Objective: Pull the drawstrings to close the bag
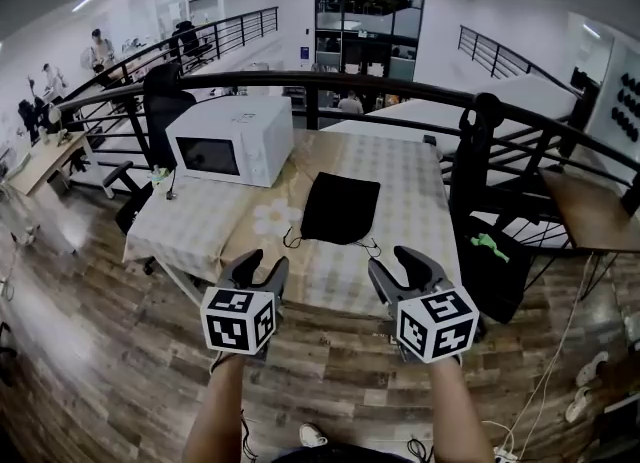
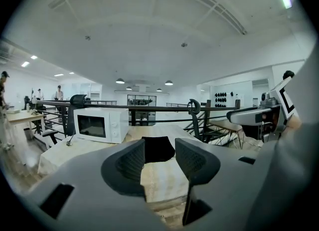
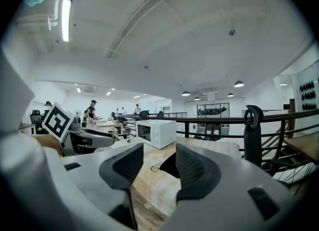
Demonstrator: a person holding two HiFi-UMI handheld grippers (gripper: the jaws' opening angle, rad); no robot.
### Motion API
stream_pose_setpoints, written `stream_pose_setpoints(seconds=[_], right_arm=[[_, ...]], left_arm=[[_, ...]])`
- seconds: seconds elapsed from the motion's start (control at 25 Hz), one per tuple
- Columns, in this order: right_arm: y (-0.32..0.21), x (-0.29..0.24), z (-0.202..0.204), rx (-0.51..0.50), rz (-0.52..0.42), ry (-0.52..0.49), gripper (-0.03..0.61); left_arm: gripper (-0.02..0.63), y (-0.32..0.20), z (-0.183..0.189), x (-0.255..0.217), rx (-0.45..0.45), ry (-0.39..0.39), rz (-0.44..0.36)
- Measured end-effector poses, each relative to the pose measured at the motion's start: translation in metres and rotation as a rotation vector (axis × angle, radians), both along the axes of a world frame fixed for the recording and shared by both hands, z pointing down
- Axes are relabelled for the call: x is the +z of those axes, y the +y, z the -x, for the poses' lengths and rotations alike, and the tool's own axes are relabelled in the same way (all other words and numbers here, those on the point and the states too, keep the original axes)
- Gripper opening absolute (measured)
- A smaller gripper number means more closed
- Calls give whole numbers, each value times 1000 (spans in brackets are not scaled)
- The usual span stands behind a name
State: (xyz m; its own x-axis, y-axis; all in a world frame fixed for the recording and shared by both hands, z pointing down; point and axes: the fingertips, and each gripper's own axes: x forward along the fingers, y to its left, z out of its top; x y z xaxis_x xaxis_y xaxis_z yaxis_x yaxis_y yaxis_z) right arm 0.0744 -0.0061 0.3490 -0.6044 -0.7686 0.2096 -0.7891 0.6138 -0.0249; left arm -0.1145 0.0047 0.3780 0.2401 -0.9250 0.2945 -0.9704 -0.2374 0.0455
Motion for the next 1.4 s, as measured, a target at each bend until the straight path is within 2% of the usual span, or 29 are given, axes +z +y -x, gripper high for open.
stream_pose_setpoints(seconds=[0.4, 0.92, 1.16, 1.4], right_arm=[[-10, -6, 10, 95, -1, 26, 206], [-27, 1, -2, 149, 8, 35, 216], [-57, 6, -11, 152, 3, 12, 216], [-111, 15, -23, 147, 10, -12, 216]], left_arm=[[209, -22, 25, 3, 82, -3, 3], [209, -51, 19, 6, 115, -24, 1], [209, -77, 13, 9, 112, -41, -3], [209, -131, 2, 14, 102, -50, 0]])
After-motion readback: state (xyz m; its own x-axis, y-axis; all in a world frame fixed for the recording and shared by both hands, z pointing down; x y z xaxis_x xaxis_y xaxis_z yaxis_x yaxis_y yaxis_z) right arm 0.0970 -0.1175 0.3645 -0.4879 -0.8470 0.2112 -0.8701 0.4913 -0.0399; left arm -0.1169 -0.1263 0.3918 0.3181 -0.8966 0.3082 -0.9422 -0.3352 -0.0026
